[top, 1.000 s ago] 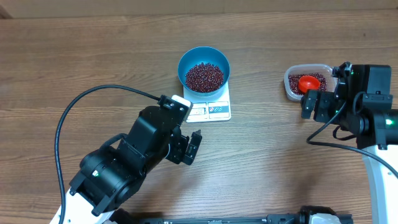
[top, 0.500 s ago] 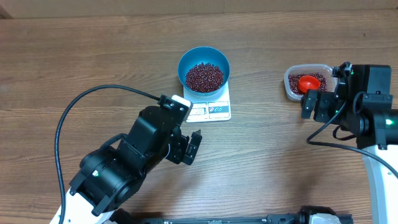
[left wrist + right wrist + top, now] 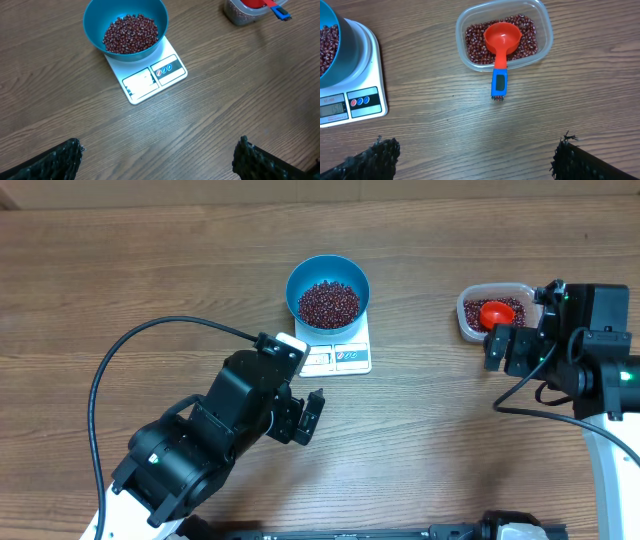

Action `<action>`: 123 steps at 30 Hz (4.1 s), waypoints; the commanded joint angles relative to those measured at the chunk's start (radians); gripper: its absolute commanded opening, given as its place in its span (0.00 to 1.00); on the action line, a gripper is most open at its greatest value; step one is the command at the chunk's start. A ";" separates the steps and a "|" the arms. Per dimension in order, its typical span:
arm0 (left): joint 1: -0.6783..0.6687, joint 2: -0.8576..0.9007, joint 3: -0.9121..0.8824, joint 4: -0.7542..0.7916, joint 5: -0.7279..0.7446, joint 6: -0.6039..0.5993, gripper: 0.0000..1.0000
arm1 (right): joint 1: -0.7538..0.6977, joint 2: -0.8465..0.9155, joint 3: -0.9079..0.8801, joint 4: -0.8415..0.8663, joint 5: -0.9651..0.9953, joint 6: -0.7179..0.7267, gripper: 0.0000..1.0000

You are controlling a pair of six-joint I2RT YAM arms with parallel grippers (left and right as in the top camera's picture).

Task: Scoop item into bowl and weigh 150g on scale
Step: 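Raise the open right gripper up and away from the scoop, then move the left gripper over the scale to view its display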

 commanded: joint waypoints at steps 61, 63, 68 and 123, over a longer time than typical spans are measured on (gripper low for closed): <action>-0.079 0.678 -0.001 0.144 -0.253 -0.690 0.99 | 0.000 0.000 0.019 0.005 0.006 0.007 1.00; -0.079 0.678 -0.001 0.144 -0.253 -0.696 0.99 | 0.000 0.000 0.019 0.005 0.006 0.007 1.00; -0.079 0.678 -0.001 0.137 -0.251 -0.697 1.00 | 0.000 0.000 0.019 0.005 0.006 0.007 1.00; -0.079 0.677 -0.033 0.178 -0.230 -0.718 0.99 | 0.000 0.000 0.019 0.005 0.006 0.007 1.00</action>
